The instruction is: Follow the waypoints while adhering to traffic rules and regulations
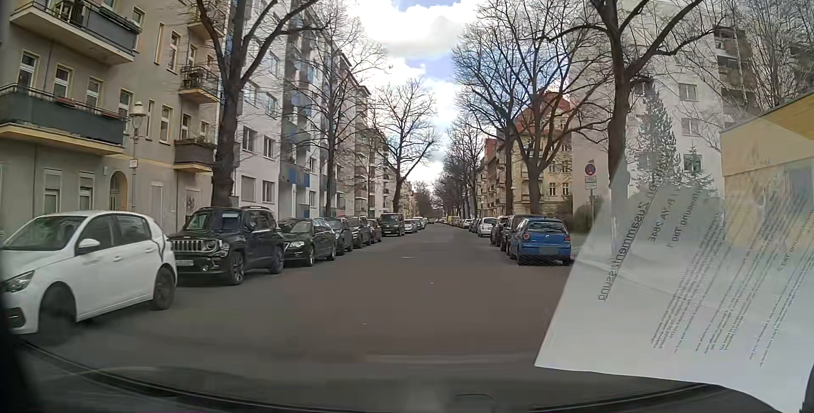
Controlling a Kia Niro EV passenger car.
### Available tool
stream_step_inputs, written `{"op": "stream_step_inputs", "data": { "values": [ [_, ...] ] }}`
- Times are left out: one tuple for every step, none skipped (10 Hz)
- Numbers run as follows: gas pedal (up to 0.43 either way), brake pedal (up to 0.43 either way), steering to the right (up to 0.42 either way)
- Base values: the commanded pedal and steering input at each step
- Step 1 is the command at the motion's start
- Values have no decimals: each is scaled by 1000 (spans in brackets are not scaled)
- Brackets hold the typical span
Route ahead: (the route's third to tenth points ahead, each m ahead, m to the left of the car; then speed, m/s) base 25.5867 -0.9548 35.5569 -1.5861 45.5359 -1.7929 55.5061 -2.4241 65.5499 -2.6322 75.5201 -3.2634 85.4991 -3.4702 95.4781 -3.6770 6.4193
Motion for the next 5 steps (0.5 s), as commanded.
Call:
{"op": "stream_step_inputs", "data": {
  "values": [
    [209,30,63],
    [209,30,40],
    [209,30,24],
    [189,30,18],
    [169,30,15]
  ]
}}
